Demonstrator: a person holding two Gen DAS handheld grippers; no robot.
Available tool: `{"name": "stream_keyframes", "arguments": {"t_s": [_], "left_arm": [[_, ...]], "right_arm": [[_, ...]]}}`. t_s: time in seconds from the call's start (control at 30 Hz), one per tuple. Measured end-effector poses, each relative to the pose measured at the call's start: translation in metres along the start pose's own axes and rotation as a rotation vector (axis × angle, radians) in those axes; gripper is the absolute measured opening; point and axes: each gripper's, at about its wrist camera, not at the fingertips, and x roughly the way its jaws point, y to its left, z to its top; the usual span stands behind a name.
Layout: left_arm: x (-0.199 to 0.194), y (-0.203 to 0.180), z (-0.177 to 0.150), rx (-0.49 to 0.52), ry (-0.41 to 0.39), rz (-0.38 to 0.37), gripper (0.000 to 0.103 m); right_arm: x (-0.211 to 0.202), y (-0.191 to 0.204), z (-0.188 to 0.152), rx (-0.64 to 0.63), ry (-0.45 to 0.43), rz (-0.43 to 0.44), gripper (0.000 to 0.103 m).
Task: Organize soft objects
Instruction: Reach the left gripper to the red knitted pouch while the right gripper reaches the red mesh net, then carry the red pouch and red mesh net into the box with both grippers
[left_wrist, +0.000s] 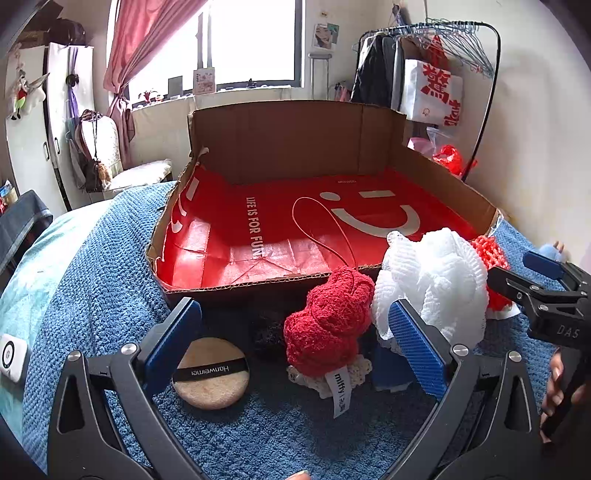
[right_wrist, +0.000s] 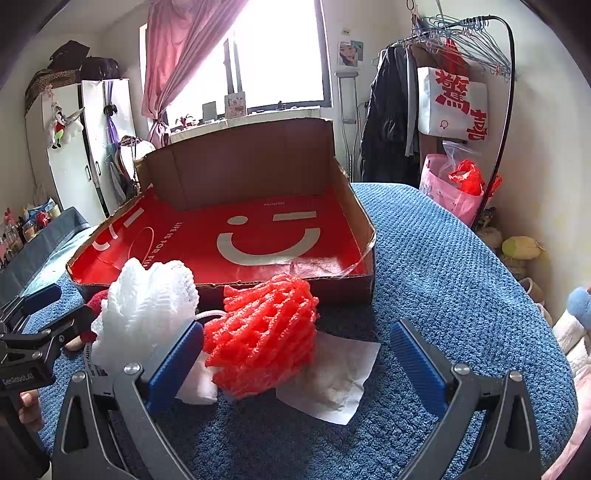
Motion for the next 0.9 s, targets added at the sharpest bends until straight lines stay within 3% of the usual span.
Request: {"name": "stream_keyframes", "arguments": {"t_s": [0.2,0.3,0.4,0.47,0.53,0.9], "left_arm": [[0.014,-0.001,0.002,0.072,0.046,-0.020,0.103],[0.019,-0.004,0.003,0.098,0.055,-0.034,0.096],[0.026,-0.004,0.004,0.107,0.076,-0.068,0.079],[0.030,-0.004,0.004,0.104,0.097,-0.105,0.061],[0.034,-0.005,0.002,0.105,0.114,-0.145,0.037],[0.005,-0.006,0.011,0.092,0.043,-0.185,0.034]], "right_arm": [[0.015,-0.005,0.004,0.037,0.050,0.037,0.103],[0.019,-0.005,0.005,0.039,0.062,0.067,0.091],[0.024,-0.005,0.005,0.041,0.083,0.121,0.073],[0.024,-0.004,0.003,0.044,0.079,0.137,0.071],[0.021,-0.005,0.003,0.046,0.061,0.164,0.068],[-0.011,-0.007,0.019,0.024,-0.052,0.161,0.065]]}}
